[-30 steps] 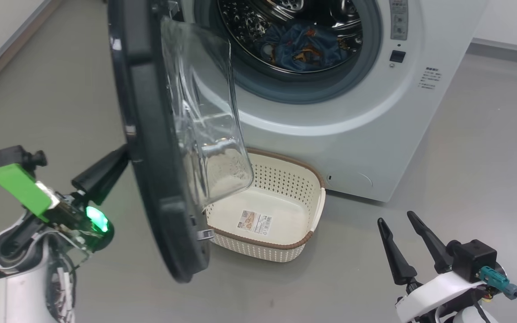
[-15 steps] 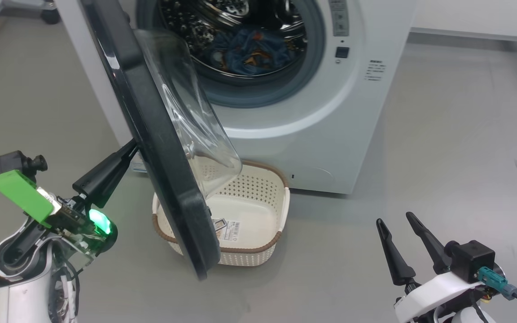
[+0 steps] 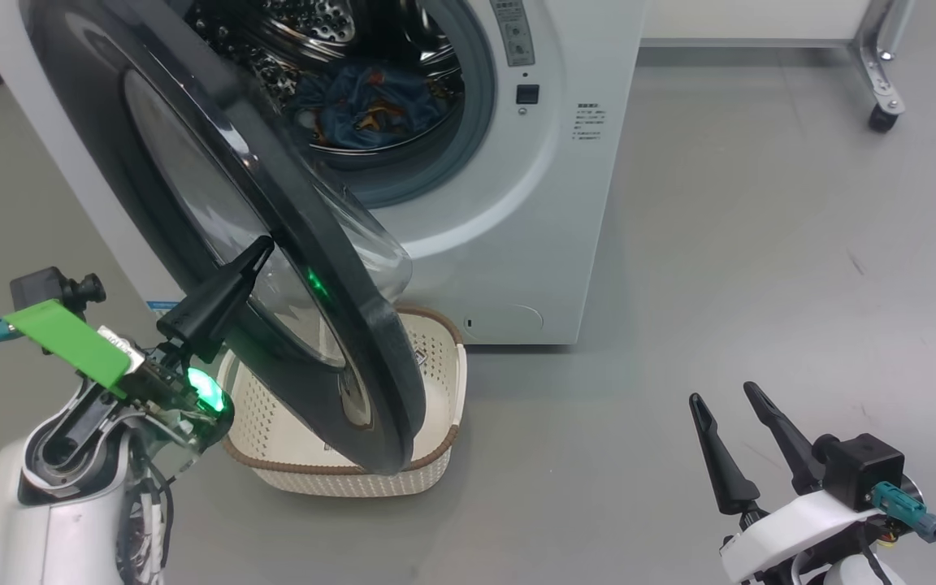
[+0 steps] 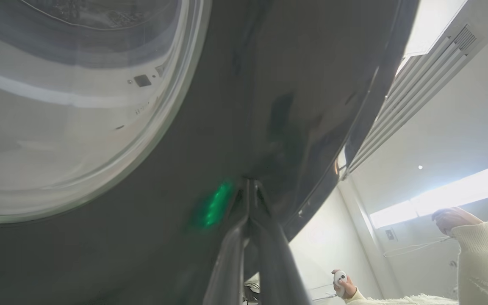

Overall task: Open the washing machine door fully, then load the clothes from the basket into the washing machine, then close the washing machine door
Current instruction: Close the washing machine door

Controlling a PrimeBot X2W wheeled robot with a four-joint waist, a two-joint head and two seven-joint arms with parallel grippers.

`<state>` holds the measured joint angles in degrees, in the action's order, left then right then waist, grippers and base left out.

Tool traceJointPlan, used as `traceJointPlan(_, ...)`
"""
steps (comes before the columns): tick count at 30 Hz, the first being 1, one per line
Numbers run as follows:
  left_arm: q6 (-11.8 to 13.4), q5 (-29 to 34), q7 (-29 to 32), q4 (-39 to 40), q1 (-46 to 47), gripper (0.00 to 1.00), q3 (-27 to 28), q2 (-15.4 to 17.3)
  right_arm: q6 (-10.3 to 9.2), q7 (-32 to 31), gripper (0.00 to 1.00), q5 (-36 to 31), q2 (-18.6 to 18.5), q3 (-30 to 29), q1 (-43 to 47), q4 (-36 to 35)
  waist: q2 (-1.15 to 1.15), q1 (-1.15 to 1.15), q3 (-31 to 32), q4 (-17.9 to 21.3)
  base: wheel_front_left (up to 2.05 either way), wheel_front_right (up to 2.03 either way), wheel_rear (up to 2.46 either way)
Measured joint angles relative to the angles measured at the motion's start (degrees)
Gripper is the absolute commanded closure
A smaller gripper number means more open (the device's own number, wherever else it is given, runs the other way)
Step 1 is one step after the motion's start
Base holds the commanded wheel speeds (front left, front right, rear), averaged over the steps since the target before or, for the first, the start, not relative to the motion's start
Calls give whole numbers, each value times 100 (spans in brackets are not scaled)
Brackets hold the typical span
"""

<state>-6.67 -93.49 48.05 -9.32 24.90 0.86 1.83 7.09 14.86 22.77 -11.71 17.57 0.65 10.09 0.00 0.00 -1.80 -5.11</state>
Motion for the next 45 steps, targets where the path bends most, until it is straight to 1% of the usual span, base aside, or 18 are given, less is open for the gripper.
traceJointPlan(8,-2,-4,-690,-82,283,100,-380,0,0,0,0,0,-16,-24,25,-8,0,0,30,193,0,0,0)
traceJointPlan(13,-3,43,-1044,-364,439,100,-668,-7,0,0,0,0,-24,-70,30,-16,0,0,7,233,0,0,0)
traceJointPlan(20,-3,87,-1537,-728,541,100,-772,-8,0,0,0,-8,-10,108,25,-15,0,0,13,360,0,0,0)
traceJointPlan(32,-3,96,-2072,-1103,882,100,-1037,-5,0,0,0,-7,-14,175,12,-8,0,0,8,713,0,0,0)
traceJointPlan(38,-3,269,-2323,-1273,1070,100,-1166,-9,0,0,0,-7,-16,187,-6,-4,0,0,-31,901,0,0,0)
traceJointPlan(45,-3,378,-2671,-1439,1211,100,-1257,-25,0,0,0,-7,-29,35,-4,0,0,0,-76,956,0,0,0)
